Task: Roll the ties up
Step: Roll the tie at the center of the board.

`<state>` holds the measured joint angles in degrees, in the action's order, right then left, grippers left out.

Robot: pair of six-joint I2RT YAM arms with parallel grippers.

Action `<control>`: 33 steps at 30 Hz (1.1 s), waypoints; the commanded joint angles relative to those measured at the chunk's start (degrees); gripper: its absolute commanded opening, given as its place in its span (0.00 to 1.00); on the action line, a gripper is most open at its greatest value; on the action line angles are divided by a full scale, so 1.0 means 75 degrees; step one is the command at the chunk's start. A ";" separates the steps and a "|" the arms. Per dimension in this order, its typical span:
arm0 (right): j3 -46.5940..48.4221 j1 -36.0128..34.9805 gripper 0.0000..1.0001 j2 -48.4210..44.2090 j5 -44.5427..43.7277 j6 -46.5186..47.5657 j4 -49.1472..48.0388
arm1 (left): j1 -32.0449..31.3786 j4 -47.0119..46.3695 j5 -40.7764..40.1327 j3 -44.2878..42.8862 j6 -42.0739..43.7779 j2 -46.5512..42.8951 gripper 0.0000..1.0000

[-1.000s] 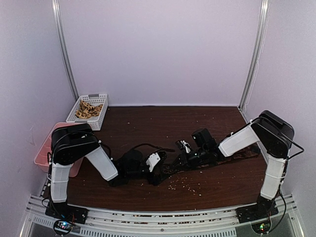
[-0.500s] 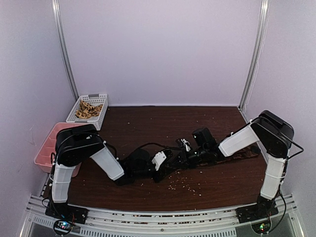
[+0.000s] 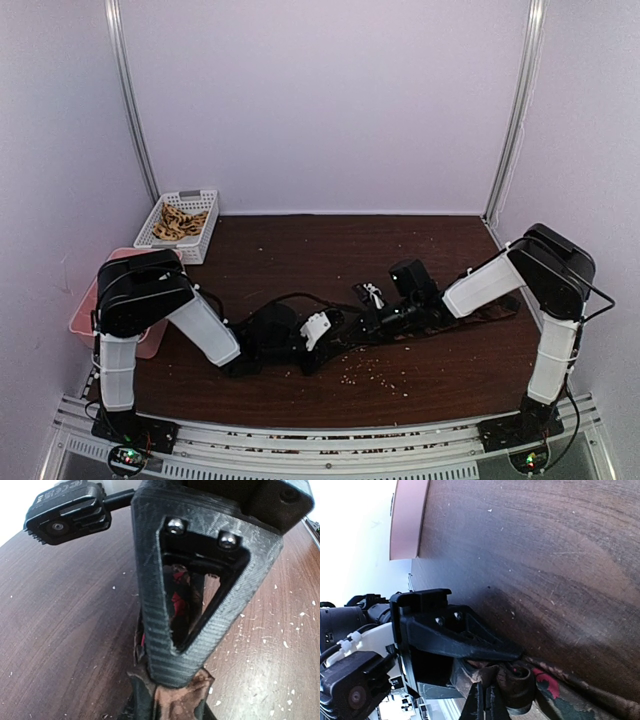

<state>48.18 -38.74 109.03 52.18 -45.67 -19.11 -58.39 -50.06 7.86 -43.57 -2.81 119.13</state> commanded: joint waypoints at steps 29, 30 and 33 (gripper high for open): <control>-0.0194 0.0598 0.00 0.0439 -0.1344 0.1257 0.1684 | 0.0151 -0.3350 0.0350 0.0928 -0.0479 0.0633 0.45; -0.0188 0.0590 0.00 0.0442 -0.1361 0.1280 0.1707 | 0.0146 -0.3266 0.0432 0.0874 -0.0475 0.0558 0.45; -0.0168 0.0552 0.00 0.0460 -0.1402 0.1284 0.1735 | 0.0112 -0.2878 0.0659 0.0479 -0.0400 0.0482 0.45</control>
<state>47.83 -34.79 109.95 50.72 -37.54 -13.80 -57.36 -72.07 9.78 -37.06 -5.93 124.53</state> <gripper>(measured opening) 0.009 0.450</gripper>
